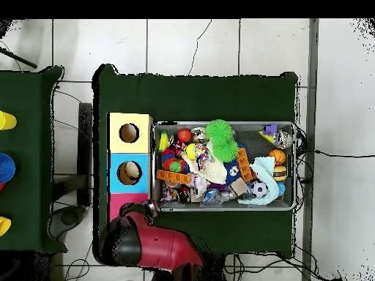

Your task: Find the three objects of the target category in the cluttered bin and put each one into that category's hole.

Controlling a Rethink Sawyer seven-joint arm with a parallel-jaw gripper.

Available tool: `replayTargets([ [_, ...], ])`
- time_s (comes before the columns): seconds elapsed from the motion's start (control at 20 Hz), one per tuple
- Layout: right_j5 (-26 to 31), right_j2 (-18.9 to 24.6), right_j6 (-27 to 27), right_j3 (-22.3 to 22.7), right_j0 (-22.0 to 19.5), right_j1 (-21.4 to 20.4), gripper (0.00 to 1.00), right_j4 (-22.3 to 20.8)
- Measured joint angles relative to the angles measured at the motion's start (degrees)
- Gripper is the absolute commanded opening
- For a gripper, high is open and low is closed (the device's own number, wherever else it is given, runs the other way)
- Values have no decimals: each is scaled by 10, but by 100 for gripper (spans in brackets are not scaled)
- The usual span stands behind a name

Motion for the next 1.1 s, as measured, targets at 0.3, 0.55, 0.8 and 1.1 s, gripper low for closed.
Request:
replayTargets([
  [0.3,129,7,0,-10,-41,-32,0,0],
  [0.55,196,21,0,-26,-83,-48,0,-1],
  [0.8,193,50,0,-37,-130,-45,0,-16],
  [1.1,176,104,0,-42,-203,-25,0,-57],
])
